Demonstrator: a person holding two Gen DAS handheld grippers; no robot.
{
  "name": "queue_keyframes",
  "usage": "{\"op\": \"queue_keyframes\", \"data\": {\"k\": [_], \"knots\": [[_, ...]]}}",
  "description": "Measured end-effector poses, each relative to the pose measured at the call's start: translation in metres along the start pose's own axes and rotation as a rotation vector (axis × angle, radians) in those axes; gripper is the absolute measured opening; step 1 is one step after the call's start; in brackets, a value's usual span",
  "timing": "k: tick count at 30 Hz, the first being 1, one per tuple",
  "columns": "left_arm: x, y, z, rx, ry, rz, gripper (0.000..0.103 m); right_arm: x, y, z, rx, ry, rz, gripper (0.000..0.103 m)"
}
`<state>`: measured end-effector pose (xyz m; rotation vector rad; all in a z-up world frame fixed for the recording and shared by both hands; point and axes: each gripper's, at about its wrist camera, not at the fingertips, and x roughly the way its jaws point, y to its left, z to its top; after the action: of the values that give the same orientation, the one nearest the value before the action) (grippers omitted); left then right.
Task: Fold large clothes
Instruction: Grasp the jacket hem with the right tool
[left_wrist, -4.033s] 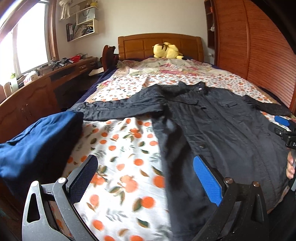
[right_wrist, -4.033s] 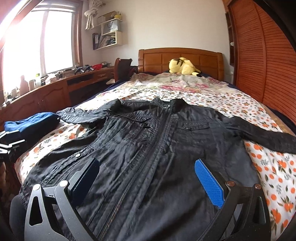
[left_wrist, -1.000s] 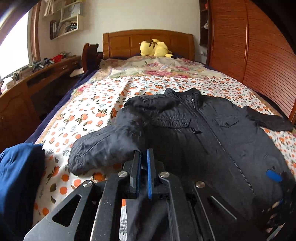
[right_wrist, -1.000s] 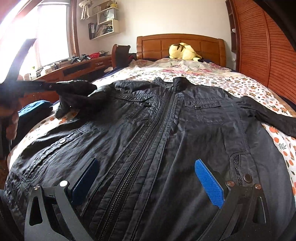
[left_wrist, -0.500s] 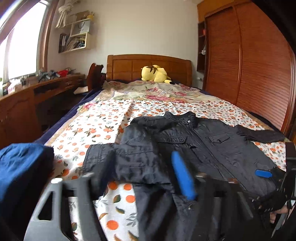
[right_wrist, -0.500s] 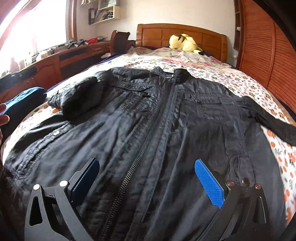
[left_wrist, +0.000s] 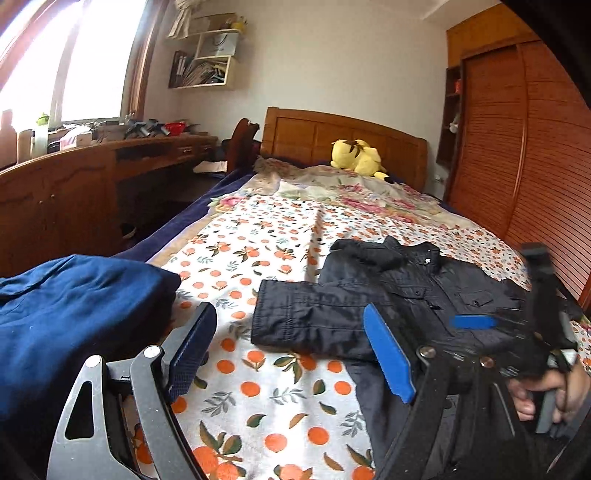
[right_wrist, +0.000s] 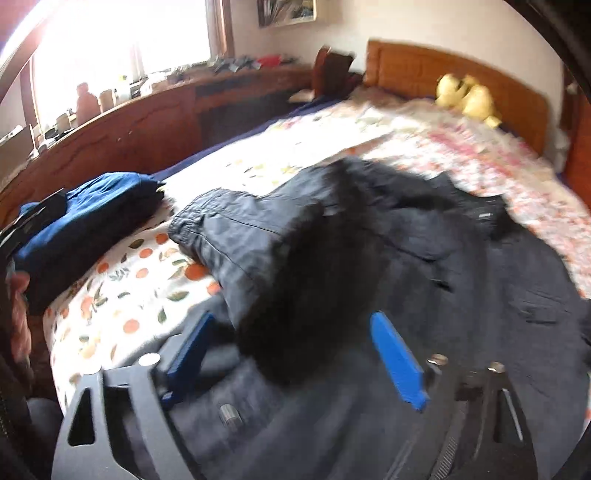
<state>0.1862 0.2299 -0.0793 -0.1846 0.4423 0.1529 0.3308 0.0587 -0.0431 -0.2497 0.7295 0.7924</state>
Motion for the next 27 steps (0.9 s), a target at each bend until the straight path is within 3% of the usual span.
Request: {"op": "queue_keyframes", "data": {"k": [5,7,10,14,18,22,24,27], "knots": [[0.003,0.002,-0.001,-0.013,0.015,-0.009,0.082,0.046,-0.005,0.023,0.025,0.103,0.064,0.058],[0.003,0.0,-0.001,-0.008,0.012,-0.014,0.082,0.056,-0.007,0.026,0.011,0.132,0.068,0.026],[0.005,-0.001,-0.001,-0.008,0.016,-0.024,0.082,0.043,-0.013,0.036,0.001,0.062,0.082,0.014],[0.012,-0.007,-0.002,0.001,0.03,-0.035,0.082,0.006,-0.035,0.048,0.015,-0.041,0.036,0.011],[0.016,-0.013,-0.001,-0.002,0.042,-0.058,0.082,-0.029,-0.071,0.049,0.031,-0.11,-0.124,0.011],[0.021,-0.024,-0.001,0.015,0.048,-0.07,0.082,-0.024,-0.108,0.036,0.036,-0.036,-0.28,0.011],[0.023,-0.029,-0.002,0.029,0.053,-0.071,0.082,-0.02,-0.122,0.029,0.068,0.016,-0.267,0.011],[0.024,-0.034,-0.003,0.046,0.057,-0.074,0.082,-0.033,-0.121,0.03,0.068,-0.015,-0.251,0.016]]}}
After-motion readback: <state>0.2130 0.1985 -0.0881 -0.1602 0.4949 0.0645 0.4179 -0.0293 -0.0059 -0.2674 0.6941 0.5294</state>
